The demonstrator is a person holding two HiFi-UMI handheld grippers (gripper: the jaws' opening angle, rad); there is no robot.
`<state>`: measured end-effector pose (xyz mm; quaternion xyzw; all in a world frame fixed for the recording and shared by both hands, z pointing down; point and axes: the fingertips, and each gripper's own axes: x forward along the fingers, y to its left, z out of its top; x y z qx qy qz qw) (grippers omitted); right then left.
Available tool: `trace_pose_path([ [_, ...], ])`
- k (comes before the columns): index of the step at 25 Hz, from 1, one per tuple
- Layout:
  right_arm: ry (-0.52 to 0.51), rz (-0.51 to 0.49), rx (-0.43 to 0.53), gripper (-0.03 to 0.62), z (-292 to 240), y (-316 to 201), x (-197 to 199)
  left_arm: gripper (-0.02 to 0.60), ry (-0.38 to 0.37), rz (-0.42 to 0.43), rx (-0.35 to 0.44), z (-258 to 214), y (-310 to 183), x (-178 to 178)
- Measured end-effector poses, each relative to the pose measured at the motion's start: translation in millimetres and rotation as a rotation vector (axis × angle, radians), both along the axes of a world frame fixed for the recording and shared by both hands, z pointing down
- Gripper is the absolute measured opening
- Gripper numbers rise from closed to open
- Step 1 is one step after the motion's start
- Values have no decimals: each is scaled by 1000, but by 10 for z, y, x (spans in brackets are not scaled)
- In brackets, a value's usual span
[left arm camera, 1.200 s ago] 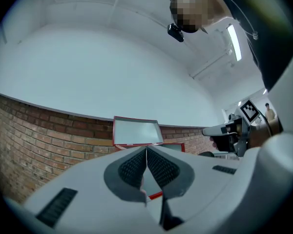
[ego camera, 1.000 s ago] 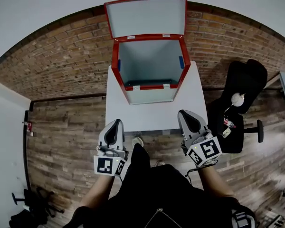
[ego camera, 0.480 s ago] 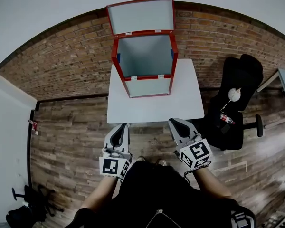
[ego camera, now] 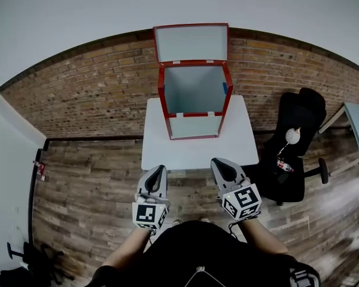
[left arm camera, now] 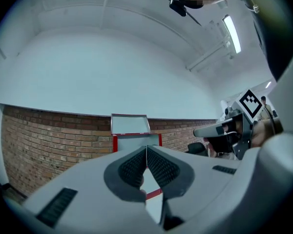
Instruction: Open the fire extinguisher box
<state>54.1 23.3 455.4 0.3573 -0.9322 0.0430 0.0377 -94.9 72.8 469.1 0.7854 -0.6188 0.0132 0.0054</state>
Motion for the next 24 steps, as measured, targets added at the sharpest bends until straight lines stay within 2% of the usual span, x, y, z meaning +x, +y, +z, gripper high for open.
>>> trace_pose_path([
  [4, -37, 28, -40, 18, 48, -24, -12, 55, -1, 13, -2, 46, 36, -57],
  [12, -31, 30, -85, 18, 189, -30, -83, 55, -8, 80, -3, 39, 3, 33],
  [24, -2, 40, -80, 18, 210, -65, -91, 55, 13, 104, -12, 38, -44, 8],
])
